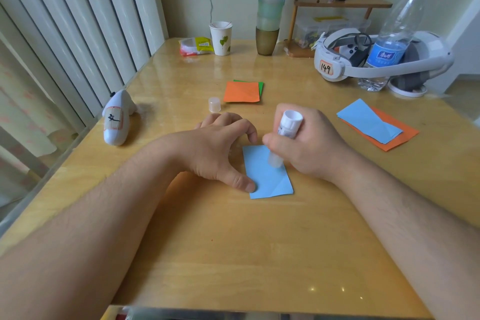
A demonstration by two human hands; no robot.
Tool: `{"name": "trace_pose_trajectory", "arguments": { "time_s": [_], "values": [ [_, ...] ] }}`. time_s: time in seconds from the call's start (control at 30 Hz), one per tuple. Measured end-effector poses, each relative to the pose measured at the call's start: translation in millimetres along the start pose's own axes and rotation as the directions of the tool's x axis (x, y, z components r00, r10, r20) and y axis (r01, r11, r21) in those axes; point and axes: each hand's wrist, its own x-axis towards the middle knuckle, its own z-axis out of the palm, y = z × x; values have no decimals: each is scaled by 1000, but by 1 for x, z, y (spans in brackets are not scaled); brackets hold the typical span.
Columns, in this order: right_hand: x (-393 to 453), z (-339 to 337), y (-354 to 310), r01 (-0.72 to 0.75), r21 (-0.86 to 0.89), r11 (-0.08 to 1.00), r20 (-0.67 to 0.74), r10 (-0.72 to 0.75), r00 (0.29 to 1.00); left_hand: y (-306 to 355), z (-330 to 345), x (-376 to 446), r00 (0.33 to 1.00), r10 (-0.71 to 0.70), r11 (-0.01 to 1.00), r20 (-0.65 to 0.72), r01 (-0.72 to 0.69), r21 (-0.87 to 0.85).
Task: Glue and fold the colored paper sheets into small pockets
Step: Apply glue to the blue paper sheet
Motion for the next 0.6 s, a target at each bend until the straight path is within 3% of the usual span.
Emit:
{"name": "trace_pose_trajectory", "arguments": {
  "time_s": [0.17, 0.6],
  "values": [
    [-3, 15, -4, 28, 10, 1000, 142, -29, 989, 2, -1, -1, 1000, 27, 999, 6, -27, 20],
    [0, 22, -7, 2, 16, 1000, 204, -5, 979, 0, 0, -1, 1000, -24, 999, 15, 24, 28]
  ]
}}
